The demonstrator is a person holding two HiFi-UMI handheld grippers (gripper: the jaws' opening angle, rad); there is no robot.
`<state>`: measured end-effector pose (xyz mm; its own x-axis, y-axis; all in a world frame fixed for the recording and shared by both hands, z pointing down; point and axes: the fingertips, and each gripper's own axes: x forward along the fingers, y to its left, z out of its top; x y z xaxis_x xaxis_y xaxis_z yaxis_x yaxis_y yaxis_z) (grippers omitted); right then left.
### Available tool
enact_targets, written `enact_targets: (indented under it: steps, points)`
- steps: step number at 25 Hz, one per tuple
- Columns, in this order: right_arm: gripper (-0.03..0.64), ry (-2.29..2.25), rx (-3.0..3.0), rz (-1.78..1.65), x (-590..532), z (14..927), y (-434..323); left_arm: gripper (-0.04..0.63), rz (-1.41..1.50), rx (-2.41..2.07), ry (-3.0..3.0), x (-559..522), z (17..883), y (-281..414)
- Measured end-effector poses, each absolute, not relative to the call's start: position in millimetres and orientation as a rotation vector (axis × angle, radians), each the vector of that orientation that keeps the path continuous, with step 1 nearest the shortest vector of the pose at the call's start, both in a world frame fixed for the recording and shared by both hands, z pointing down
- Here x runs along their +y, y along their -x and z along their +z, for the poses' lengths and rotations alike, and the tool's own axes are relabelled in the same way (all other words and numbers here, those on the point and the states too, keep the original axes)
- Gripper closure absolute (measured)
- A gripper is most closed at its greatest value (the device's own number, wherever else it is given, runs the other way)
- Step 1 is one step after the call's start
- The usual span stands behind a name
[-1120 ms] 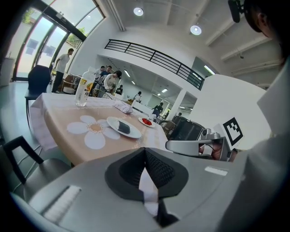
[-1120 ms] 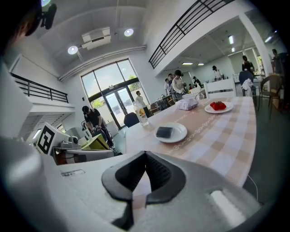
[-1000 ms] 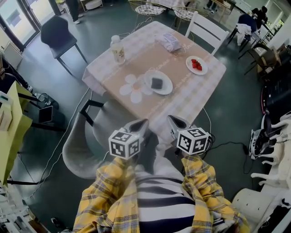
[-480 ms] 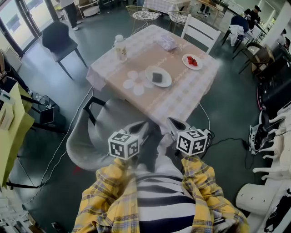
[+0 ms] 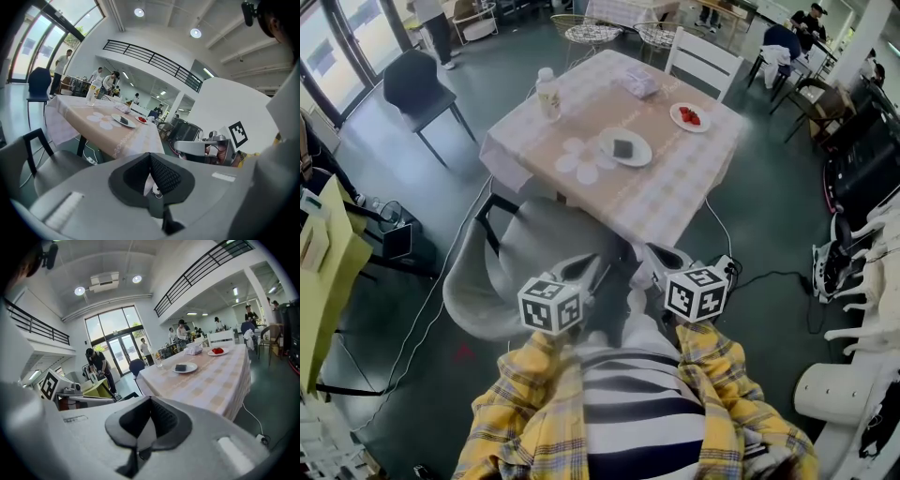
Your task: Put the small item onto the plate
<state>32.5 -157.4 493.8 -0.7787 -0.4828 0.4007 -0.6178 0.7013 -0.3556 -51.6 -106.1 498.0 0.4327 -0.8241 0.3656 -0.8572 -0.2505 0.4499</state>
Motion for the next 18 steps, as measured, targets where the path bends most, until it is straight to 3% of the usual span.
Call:
enact_targets:
  steps: [18]
  points:
    - [0.621, -0.987, -2.544, 0.723, -96.8, 524.1, -60.2, 0.594, 0.085, -1.352, -2.091, -60.2, 518.4, 35.4]
